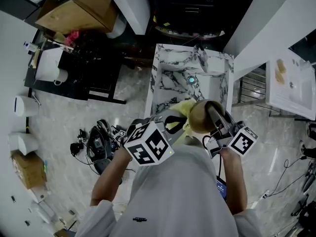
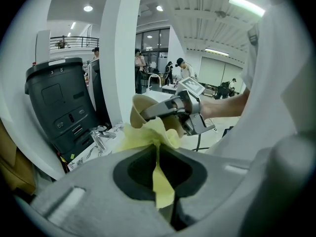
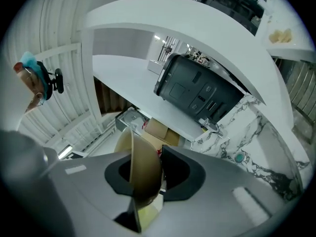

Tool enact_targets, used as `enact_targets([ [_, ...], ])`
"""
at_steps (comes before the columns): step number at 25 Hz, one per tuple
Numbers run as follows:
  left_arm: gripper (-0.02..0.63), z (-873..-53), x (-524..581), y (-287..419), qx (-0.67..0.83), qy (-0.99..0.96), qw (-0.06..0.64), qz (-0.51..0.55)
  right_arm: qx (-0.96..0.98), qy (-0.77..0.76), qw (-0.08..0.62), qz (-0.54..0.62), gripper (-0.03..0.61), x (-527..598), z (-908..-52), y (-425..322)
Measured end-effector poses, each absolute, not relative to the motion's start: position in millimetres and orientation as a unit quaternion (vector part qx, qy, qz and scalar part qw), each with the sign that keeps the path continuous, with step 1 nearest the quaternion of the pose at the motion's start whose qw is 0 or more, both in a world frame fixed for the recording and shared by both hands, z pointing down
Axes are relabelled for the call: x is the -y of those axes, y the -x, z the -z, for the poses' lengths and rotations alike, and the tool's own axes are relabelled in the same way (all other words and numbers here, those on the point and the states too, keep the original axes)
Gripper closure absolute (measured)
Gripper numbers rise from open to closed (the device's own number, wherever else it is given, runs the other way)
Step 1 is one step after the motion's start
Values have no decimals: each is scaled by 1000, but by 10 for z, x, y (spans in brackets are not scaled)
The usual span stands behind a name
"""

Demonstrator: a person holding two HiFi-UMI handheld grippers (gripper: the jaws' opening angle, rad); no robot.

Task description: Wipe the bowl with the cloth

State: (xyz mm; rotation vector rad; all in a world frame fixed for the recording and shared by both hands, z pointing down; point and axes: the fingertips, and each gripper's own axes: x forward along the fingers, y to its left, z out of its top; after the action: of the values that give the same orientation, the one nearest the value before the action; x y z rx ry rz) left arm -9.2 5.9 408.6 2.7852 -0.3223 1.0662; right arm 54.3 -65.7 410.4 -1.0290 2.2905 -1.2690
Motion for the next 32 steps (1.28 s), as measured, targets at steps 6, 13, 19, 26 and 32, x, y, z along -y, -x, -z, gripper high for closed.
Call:
enact_targets([
  [6,589,-4119,-106,8,102,-926,70,-355,-784,377,179,459,503,730,-4111,-580],
  [13,589,-4175,-109,-79,97,-926,72,-358,-759,385,205,483,503,815,-4103,-529],
  [19,588,-4256,-146,-171,96,-925,75,-360,-752,401,203,482,503,867,-4115,-532],
  [26,589,-4359,-43,-103,141,-916,90,-365,-752,432,193,460,503,1005,-4113,-716],
  [32,589,-4414,102,33,203,-904,126,-354,-770,461,128,422,502,991,-4185,-808],
])
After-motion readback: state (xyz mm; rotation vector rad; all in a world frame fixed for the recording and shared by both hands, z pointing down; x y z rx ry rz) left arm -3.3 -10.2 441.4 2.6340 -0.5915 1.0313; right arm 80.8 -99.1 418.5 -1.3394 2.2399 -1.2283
